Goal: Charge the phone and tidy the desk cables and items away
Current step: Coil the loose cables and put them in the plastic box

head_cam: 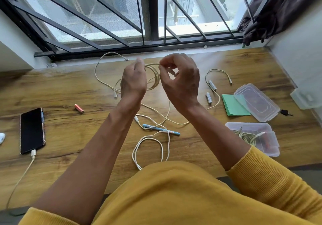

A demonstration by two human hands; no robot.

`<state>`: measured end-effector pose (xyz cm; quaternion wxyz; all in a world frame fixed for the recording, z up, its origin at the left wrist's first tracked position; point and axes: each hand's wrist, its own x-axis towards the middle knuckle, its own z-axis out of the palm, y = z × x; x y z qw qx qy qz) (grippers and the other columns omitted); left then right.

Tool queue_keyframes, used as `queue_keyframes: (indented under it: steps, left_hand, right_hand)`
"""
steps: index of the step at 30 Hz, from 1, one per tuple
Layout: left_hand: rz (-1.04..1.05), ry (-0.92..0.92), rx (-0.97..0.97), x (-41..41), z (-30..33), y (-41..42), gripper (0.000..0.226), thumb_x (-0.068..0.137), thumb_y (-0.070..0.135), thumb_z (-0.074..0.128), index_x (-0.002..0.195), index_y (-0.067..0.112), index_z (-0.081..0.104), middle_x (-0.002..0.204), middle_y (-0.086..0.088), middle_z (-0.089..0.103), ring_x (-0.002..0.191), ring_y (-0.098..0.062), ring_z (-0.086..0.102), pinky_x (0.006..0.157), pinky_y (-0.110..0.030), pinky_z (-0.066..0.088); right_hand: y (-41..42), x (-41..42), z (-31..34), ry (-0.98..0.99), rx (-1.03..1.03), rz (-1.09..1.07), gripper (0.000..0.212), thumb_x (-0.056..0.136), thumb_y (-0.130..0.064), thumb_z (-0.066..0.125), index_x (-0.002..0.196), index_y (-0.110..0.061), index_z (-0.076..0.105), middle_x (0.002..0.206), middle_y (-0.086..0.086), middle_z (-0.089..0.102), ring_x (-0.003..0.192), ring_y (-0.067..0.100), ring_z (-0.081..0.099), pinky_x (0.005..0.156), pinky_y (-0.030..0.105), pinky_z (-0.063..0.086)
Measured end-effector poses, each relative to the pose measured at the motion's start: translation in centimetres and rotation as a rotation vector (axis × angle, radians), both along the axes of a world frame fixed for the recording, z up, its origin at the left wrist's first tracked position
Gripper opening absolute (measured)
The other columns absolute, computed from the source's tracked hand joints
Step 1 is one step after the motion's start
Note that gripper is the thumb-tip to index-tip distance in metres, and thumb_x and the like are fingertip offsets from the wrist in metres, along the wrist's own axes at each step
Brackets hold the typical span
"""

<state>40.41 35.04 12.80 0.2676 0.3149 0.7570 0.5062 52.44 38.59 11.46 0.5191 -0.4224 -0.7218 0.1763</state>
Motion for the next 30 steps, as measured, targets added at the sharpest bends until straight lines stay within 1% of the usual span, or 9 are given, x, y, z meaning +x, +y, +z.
queue_keyframes:
  steps: [3,6,12,15,20,23,25,27,30]
  left_hand:
    - [-0.043,0.058,-0.027,0.0,-0.1,-0.2,0.044,0.102,0.050,0.039,0.067,0.025,0.044,0.065,0.003,0.046,0.064,-0.020,0.041,0.065,-0.040,0.033]
    - [-0.148,-0.010,0.004,-0.2,-0.1,-0.3,0.042,0.095,0.053,0.043,0.063,0.026,0.050,0.068,-0.002,0.050,0.068,-0.020,0.044,0.069,-0.043,0.037]
    - [-0.337,-0.015,-0.002,0.4,-0.1,-0.9,0.055,0.098,0.051,0.041,0.049,0.030,0.049,0.058,0.004,0.043,0.063,-0.020,0.038,0.067,-0.046,0.034]
    - [-0.292,0.028,0.026,0.5,0.2,-1.0,0.059,0.097,0.064,0.041,0.052,0.027,0.051,0.059,-0.002,0.045,0.061,-0.020,0.040,0.064,-0.051,0.038]
    - [-0.152,0.141,0.063,0.2,0.5,-0.8,0.060,0.102,0.062,0.035,0.061,0.021,0.050,0.061,-0.004,0.048,0.061,-0.021,0.043,0.065,-0.056,0.046]
    - [-0.098,0.189,0.058,0.3,0.6,-0.6,0.062,0.105,0.058,0.032,0.062,0.018,0.051,0.060,0.000,0.050,0.060,-0.021,0.044,0.063,-0.048,0.042]
    - [-0.079,0.206,0.052,0.3,0.6,-0.6,0.067,0.106,0.058,0.031,0.066,0.010,0.054,0.063,-0.003,0.055,0.061,-0.021,0.048,0.064,-0.046,0.045]
    - [-0.066,0.236,0.038,0.3,0.6,-0.6,0.068,0.108,0.057,0.031,0.069,0.007,0.056,0.068,-0.005,0.062,0.066,-0.023,0.055,0.066,-0.045,0.046]
    - [-0.068,0.278,0.016,0.7,0.7,-0.7,0.067,0.110,0.055,0.030,0.072,0.010,0.062,0.072,-0.004,0.066,0.075,-0.027,0.063,0.069,-0.042,0.046]
  right_hand:
    - [0.7,0.2,-0.8,-0.069,0.006,-0.048,0.006,0.089,-0.020,0.074,0.092,-0.024,0.076,0.090,-0.010,0.073,0.093,0.018,0.061,0.080,0.042,0.049]
    - [1.0,0.5,-1.4,-0.099,-0.027,-0.059,0.007,0.089,-0.025,0.076,0.095,-0.027,0.080,0.094,-0.009,0.071,0.098,0.018,0.058,0.079,0.040,0.049]
    - [1.6,1.0,-1.3,-0.059,-0.084,0.012,0.008,0.090,-0.021,0.080,0.097,-0.025,0.081,0.095,-0.007,0.071,0.083,0.011,0.065,0.066,0.027,0.051]
    - [1.4,1.1,-1.0,-0.028,-0.162,0.120,0.006,0.090,-0.018,0.080,0.096,-0.020,0.081,0.093,-0.006,0.074,0.076,0.007,0.069,0.064,0.028,0.057]
    - [1.1,1.0,-0.3,0.152,-0.385,0.341,0.007,0.091,-0.011,0.077,0.094,-0.012,0.083,0.085,-0.003,0.080,0.077,0.015,0.076,0.073,0.046,0.064]
    - [0.7,0.9,0.0,0.284,-0.534,0.442,0.021,0.094,-0.007,0.062,0.098,-0.007,0.082,0.085,0.011,0.079,0.083,0.034,0.077,0.081,0.058,0.063]
    - [0.6,0.9,0.1,0.338,-0.611,0.508,0.026,0.096,-0.013,0.057,0.100,-0.001,0.080,0.088,0.021,0.077,0.087,0.045,0.074,0.084,0.062,0.062]
    - [0.5,1.0,0.0,0.311,-0.603,0.548,0.025,0.099,-0.019,0.063,0.103,0.000,0.078,0.090,0.021,0.077,0.088,0.043,0.074,0.084,0.059,0.062]
    - [0.6,0.8,-0.3,0.278,-0.567,0.552,0.022,0.095,-0.016,0.074,0.111,-0.002,0.076,0.093,0.013,0.079,0.086,0.026,0.076,0.082,0.051,0.064]
